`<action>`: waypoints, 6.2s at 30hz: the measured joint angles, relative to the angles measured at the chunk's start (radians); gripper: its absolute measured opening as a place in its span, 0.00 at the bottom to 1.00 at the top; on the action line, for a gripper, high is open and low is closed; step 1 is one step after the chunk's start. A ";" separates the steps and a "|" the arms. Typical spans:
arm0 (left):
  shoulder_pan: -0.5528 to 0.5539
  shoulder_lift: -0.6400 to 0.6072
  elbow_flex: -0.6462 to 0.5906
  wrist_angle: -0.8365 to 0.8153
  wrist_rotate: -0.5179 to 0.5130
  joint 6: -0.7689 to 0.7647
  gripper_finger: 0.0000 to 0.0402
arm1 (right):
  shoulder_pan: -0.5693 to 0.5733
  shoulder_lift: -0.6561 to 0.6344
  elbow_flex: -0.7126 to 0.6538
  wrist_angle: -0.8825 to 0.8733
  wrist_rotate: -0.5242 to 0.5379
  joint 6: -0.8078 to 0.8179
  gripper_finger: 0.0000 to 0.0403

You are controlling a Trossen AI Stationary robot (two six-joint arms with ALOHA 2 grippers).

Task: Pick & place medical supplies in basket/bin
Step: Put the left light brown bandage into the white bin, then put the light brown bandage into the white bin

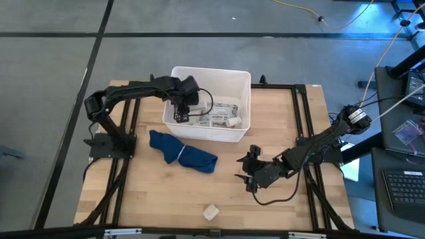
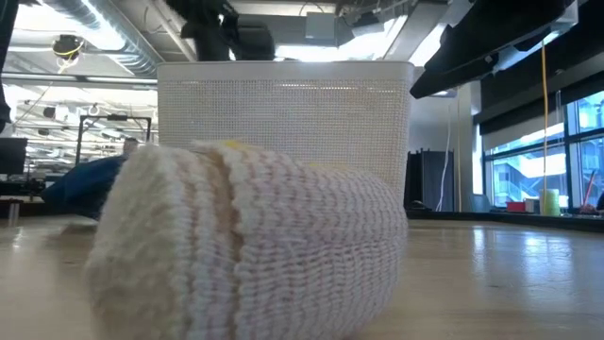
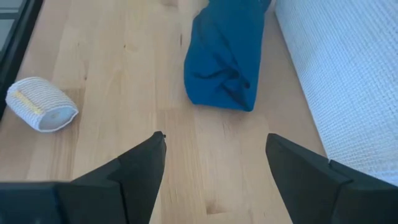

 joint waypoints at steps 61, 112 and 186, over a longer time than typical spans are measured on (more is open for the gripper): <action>-0.579 0.013 0.389 -0.048 0.175 -0.498 0.53 | 0.000 0.000 0.000 -0.040 0.001 -0.005 0.69; -1.054 0.627 0.466 0.223 0.045 -1.154 0.53 | 0.000 0.154 0.000 -0.067 0.000 0.045 0.69; 0.066 -0.098 -0.060 0.059 0.000 0.094 0.05 | -0.051 0.154 0.000 -0.057 0.002 0.054 0.69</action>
